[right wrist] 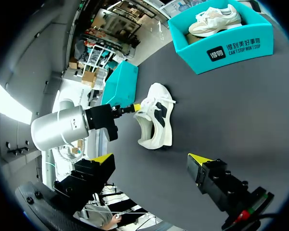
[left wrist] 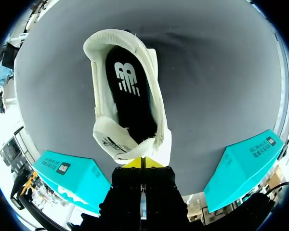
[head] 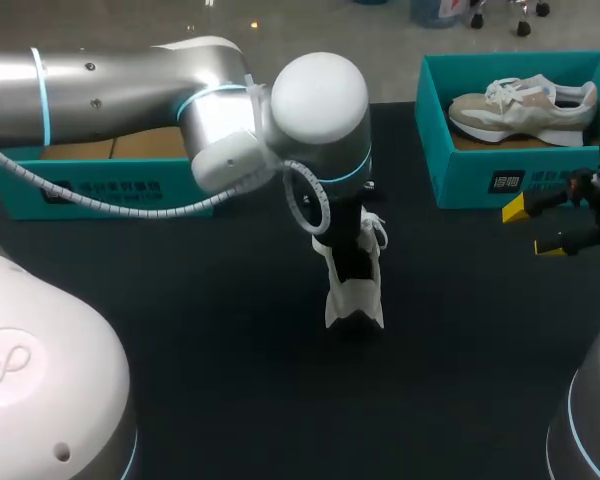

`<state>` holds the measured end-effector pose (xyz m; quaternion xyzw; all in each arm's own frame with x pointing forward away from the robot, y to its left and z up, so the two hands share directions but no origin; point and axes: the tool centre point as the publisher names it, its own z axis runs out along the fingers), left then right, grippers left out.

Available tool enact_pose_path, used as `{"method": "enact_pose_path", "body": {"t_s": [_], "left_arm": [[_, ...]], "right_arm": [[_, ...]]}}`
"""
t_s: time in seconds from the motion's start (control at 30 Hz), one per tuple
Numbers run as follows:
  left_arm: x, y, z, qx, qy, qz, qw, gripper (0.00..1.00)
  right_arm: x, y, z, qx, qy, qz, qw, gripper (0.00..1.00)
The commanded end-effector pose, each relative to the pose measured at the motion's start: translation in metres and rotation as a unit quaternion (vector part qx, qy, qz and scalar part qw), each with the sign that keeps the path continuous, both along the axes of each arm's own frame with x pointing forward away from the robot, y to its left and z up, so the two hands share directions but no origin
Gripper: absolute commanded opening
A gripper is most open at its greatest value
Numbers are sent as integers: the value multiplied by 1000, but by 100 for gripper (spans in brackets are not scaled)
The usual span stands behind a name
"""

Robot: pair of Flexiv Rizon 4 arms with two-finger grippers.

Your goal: Take the shoe out of the shoebox, open the shoe tongue, remove and reinsert the insole, then place the shoe into the shoebox

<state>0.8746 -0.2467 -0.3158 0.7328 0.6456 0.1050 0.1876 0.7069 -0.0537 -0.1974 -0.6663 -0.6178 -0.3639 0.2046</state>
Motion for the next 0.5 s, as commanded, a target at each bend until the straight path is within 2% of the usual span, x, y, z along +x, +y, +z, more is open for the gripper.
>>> {"method": "enact_pose_path", "body": {"t_s": [0.03, 0.23, 0.37, 0.5], "left_arm": [[-3, 3, 4, 1, 0, -1, 1000, 0], [-19, 2, 2, 17, 18, -5, 1000, 0], [-25, 4, 6, 25, 25, 25, 999, 0], [-14, 5, 13, 9, 26, 71, 997, 0]], "right_arm": [[-1, 1, 0, -2, 1, -1, 1000, 100], [-1, 1, 0, -2, 1, -1, 1000, 100], [-1, 1, 0, -2, 1, -1, 1000, 100], [-1, 1, 0, -2, 1, -1, 1000, 100]]}}
